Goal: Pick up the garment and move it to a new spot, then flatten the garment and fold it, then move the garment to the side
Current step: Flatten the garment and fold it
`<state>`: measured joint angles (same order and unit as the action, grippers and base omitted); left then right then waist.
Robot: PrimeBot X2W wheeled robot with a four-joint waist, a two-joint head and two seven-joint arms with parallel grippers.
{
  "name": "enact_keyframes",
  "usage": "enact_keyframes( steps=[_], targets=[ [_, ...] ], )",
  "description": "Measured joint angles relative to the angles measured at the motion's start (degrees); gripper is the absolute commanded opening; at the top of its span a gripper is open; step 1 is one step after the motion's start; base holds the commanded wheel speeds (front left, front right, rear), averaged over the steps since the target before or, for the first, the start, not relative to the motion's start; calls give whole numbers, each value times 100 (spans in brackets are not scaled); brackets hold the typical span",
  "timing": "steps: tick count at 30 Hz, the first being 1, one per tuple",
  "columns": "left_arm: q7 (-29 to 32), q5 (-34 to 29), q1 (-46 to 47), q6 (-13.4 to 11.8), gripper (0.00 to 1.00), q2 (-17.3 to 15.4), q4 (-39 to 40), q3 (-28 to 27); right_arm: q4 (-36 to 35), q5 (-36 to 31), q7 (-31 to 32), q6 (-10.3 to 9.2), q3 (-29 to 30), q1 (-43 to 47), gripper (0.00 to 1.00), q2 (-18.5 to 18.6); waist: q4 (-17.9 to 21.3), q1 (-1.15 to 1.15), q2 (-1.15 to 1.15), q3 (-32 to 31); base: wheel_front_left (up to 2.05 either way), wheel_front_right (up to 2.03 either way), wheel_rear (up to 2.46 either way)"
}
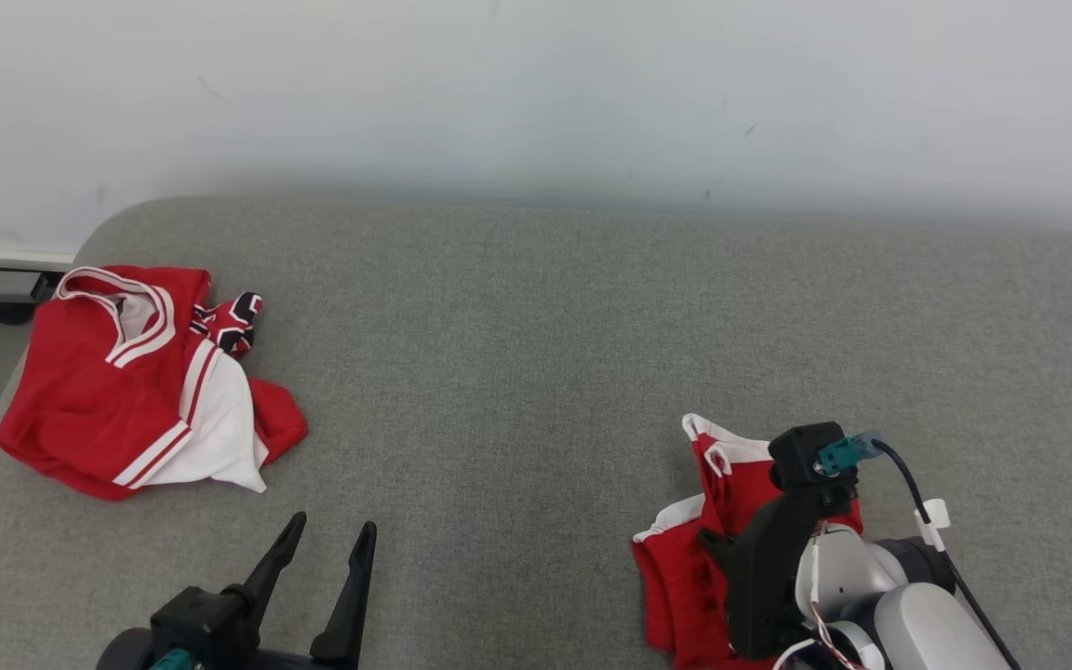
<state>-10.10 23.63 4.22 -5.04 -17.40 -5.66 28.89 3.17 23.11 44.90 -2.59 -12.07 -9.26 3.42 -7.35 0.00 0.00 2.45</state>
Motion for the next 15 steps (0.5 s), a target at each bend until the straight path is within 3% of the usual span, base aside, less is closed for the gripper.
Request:
enact_keyframes(
  steps=[5,6,8,15],
  targets=[
    [0,0,1,0,100,3,2,-2,113,53,-3,-63,-168,-88,0,-5,-23,0,0,33,0,0,0],
    [0,0,5,0,100,5,1,0,147,65,-2,-69,-202,-87,8,-4,-27,0,0,39,0,0,0],
    [0,0,12,0,100,12,1,1,196,79,-4,-69,-266,-86,100,-7,-33,0,0,50,0,0,0],
    [0,1,14,0,100,9,-4,-11,-400,510,-378,-69,-18,-203,100,-10,-14,0,0,56,0,0,0]
  ],
)
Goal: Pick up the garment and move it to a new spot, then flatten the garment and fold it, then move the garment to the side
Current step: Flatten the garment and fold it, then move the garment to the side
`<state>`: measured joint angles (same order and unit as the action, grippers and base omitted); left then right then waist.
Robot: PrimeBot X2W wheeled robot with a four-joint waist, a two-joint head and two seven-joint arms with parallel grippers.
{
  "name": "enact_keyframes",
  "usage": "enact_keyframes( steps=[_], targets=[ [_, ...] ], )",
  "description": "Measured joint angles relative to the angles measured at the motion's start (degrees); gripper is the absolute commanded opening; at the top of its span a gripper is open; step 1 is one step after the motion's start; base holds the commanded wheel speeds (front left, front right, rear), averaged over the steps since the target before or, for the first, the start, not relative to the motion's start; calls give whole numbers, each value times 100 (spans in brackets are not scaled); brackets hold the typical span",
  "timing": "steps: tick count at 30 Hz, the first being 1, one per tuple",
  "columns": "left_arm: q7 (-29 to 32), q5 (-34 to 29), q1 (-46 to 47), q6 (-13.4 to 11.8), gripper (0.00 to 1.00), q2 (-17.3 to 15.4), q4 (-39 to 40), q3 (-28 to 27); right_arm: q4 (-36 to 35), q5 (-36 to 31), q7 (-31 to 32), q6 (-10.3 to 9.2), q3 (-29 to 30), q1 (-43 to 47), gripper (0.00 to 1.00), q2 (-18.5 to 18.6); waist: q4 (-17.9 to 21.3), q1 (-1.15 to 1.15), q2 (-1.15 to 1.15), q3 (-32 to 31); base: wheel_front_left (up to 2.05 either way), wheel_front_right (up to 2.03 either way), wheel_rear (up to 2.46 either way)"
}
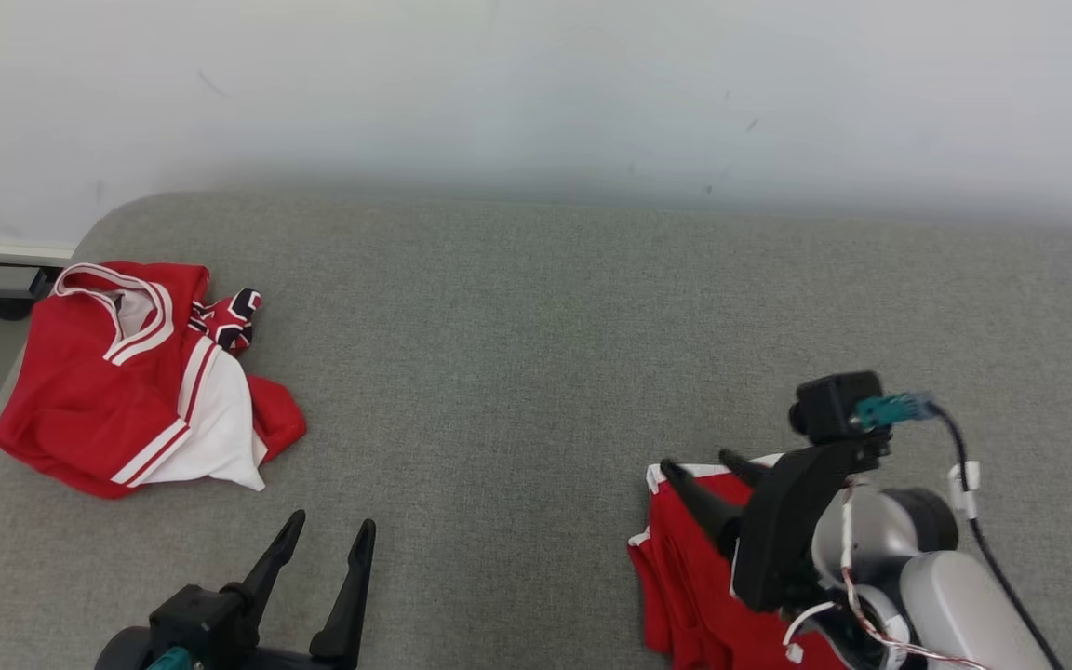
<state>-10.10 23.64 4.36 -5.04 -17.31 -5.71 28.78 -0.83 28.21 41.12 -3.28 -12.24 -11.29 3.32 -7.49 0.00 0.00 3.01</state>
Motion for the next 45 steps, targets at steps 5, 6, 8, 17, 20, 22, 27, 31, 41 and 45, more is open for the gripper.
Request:
enact_keyframes(
  steps=[5,6,8,17,20,22,27,31,41,45],
  targets=[
    [-1,0,-2,-4,100,-8,-2,-14,-380,-168,-85,-2,377,127,100,323,47,0,0,-25,0,0,0],
    [-1,0,-2,-5,100,-8,-1,-14,-379,-169,-89,-22,515,213,100,499,58,0,0,-28,0,0,0],
    [-2,0,-4,-5,100,-5,11,-11,-315,-341,-115,-60,704,438,100,845,77,0,0,-29,0,0,0],
    [-9,-8,20,-48,100,-63,157,-45,289,-332,-377,-85,1168,769,100,984,136,0,0,133,0,0,0],
    [-9,-15,135,-46,100,-49,157,-23,578,-324,-458,-83,1162,721,100,944,124,1,0,189,0,0,0],
    [-9,-52,221,-12,100,-20,165,15,764,-205,-534,-81,1161,721,100,845,78,1,0,223,0,0,0],
    [-7,-67,293,0,100,-8,156,31,1003,-73,-590,-74,1115,718,100,659,-21,1,0,256,0,0,0],
    [-8,-67,292,-1,100,-24,153,11,1246,-29,-589,-49,1036,607,100,554,-68,1,0,263,0,0,0],
    [-8,-67,291,-1,100,-20,152,29,1794,257,-581,-41,1223,331,0,465,-136,0,0,266,0,0,0],
    [-8,-67,291,-2,100,-19,146,29,1882,215,-584,68,1120,97,0,560,-147,0,0,256,0,0,0]
  ],
)
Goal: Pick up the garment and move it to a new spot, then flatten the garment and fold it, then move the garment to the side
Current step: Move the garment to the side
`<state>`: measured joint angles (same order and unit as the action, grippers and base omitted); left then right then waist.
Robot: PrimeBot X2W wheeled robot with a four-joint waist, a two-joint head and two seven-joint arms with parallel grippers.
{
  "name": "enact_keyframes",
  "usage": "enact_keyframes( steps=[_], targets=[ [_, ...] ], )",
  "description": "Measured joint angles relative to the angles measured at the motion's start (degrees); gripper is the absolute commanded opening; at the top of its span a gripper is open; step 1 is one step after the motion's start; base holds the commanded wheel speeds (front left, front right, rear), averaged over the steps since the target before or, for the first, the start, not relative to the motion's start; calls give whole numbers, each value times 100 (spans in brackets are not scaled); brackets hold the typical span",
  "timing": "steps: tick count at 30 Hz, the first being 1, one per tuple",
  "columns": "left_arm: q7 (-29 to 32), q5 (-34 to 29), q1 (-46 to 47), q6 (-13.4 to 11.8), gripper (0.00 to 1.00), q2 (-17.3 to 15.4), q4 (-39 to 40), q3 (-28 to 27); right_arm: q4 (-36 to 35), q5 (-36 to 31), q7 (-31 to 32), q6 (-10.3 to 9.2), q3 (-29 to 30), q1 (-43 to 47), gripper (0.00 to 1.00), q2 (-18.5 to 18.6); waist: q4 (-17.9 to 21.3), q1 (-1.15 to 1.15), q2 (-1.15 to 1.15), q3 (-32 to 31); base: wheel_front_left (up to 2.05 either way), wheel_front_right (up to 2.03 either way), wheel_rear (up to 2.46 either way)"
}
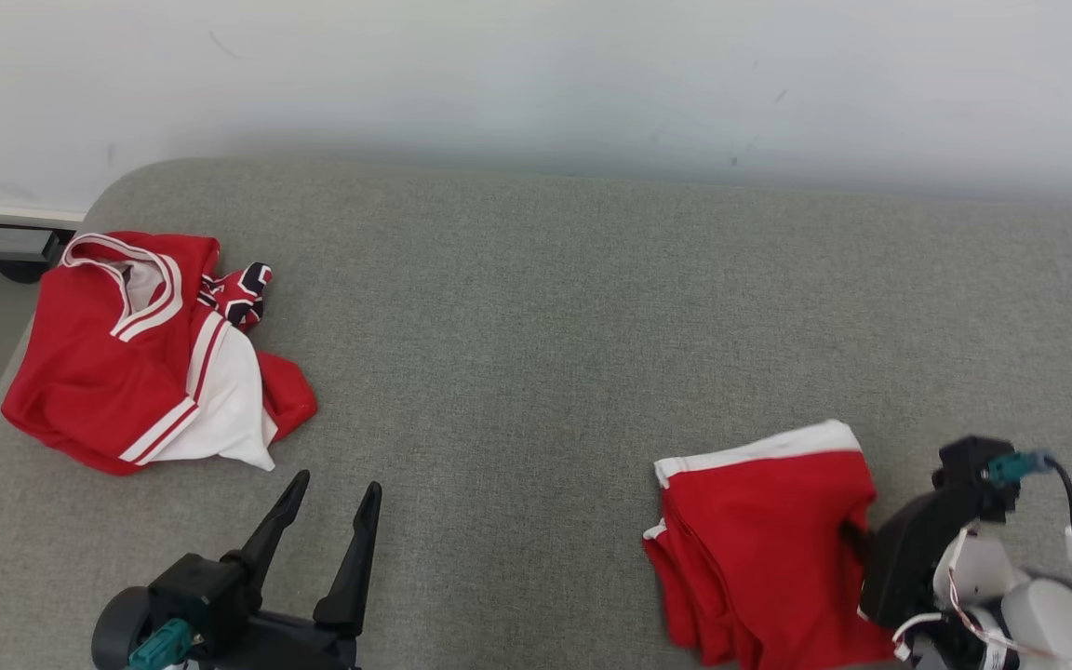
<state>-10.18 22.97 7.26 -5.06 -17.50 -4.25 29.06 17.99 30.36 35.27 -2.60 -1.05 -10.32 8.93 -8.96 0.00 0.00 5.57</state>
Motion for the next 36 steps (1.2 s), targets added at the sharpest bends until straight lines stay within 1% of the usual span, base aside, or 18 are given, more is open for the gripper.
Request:
enact_keyframes(
  steps=[2,5,6,9,14,17,19,21,27,29,30,31,35,36],
  targets=[
    [0,0,-1,-1,100,9,-1,5,9,-116,-49,60,-59,-188,0,115,1,0,0,-4,0,0,0],
    [3,0,-1,1,100,13,0,25,47,-372,-252,22,98,-463,0,415,0,0,0,-5,0,0,0],
    [3,0,-1,1,100,13,0,25,47,-372,-252,22,98,-463,0,415,0,0,0,-5,0,0,0],
    [7,0,-1,2,100,11,3,37,147,-398,-431,-24,378,-643,0,760,-5,0,0,1,0,0,0],
    [8,0,-1,3,100,-34,54,31,390,-662,-745,-87,747,-668,0,1402,-34,0,0,79,0,0,0],
    [16,0,-1,3,100,-74,93,14,546,-806,-909,-93,822,-667,0,1711,-54,0,0,145,0,0,0],
    [26,0,-1,3,100,-101,123,-4,567,-940,-1003,-90,812,-666,0,1845,-63,0,0,193,0,0,0],
    [38,-1,-1,3,100,-116,148,-15,608,-1055,-1090,-2,771,-667,0,2001,-68,0,0,245,0,0,0],
    [59,-29,45,12,100,-115,186,12,806,-1433,-1367,162,689,-658,0,2590,-96,0,0,402,0,0,0],
    [65,-30,53,22,100,-118,191,15,883,-1497,-1452,172,708,-658,0,2767,-114,0,0,450,0,0,0],
    [66,-35,64,57,100,-119,192,16,917,-1522,-1524,268,692,-656,0,2867,-123,0,0,475,0,0,0],
    [74,-35,76,55,100,-122,194,15,949,-1499,-1570,310,732,-668,0,2895,-132,0,0,499,0,0,0],
    [114,-35,174,56,100,-121,188,16,1024,-1646,-1773,311,617,-676,0,2913,-168,1,0,569,0,0,0],
    [114,-35,175,56,100,-119,186,19,1059,-1646,-1805,311,608,-682,32,2908,-176,1,0,576,0,0,0]
  ],
)
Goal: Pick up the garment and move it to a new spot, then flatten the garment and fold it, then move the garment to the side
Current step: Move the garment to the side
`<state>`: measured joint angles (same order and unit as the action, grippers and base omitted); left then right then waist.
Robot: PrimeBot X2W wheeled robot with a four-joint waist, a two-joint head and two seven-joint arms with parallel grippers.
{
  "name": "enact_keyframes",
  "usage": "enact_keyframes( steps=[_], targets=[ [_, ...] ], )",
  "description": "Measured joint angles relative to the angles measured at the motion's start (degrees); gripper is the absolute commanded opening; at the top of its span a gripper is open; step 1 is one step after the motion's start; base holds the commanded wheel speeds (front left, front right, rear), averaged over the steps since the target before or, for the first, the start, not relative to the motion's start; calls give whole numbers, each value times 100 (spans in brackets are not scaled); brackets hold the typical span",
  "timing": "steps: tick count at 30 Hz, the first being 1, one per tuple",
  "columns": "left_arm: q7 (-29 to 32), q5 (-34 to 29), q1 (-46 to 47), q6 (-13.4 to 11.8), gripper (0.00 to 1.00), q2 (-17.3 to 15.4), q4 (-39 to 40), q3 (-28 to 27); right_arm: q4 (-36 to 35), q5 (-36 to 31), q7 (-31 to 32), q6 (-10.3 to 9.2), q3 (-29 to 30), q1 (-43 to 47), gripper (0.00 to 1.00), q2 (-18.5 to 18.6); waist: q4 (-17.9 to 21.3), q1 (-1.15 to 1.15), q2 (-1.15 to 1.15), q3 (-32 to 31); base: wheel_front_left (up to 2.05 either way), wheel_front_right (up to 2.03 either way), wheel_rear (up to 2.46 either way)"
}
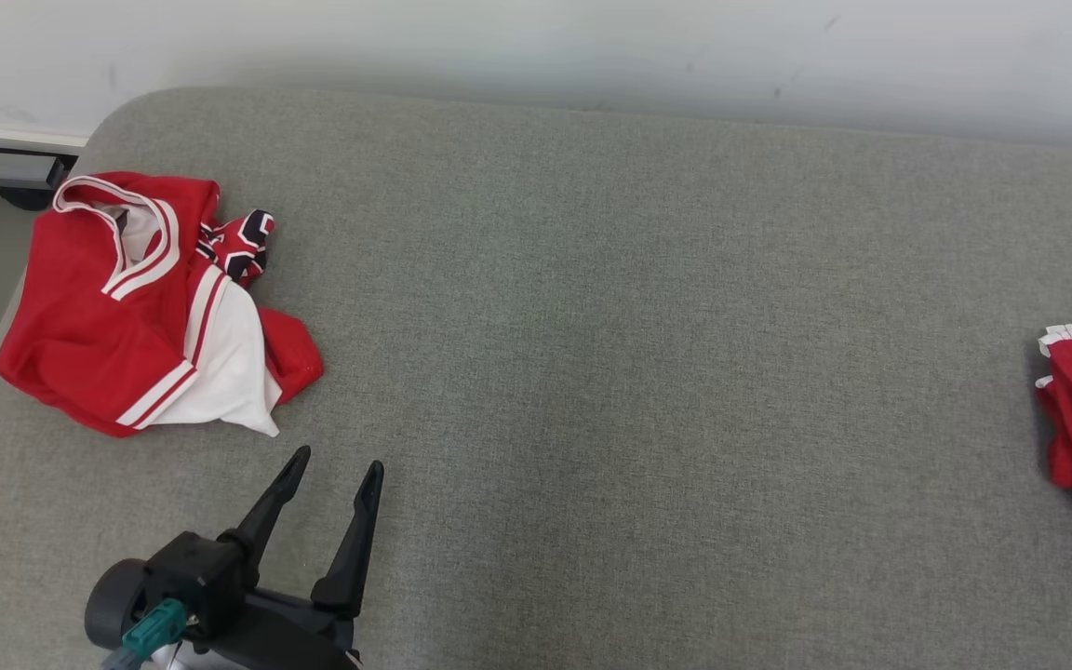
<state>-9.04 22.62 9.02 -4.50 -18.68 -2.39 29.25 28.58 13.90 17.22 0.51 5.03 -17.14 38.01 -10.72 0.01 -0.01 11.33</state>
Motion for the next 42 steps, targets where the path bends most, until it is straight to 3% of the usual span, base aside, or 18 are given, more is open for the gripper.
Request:
enact_keyframes(
  steps=[1,12,20,27,37,42],
  targets=[
    [0,0,1,0,100,2,-3,5,40,1,-37,9,-9,-9,100,-3,-7,0,0,4,0,0,0],
    [-89,1,7,-2,100,55,-140,-32,-81,21,-843,51,-179,-108,100,-566,34,0,0,-176,0,0,0],
    [-316,-42,3,-57,100,27,-240,-226,-784,289,-1847,100,-421,-45,100,-1638,190,-1,1,-535,0,0,0],
    [-394,-38,-207,-114,100,-82,-313,-497,-1391,577,-2451,42,-547,637,100,-2448,408,-1,1,-936,0,0,0],
    [-420,15,-560,-161,100,-74,-368,-647,-1766,576,-2786,-159,-690,1509,100,-2818,724,-2,1,-1335,0,0,0],
    [-455,19,-744,-204,100,-90,-436,-839,-1774,612,-2791,-159,-739,1730,100,-2940,714,-2,2,-1411,0,0,0]
  ],
)
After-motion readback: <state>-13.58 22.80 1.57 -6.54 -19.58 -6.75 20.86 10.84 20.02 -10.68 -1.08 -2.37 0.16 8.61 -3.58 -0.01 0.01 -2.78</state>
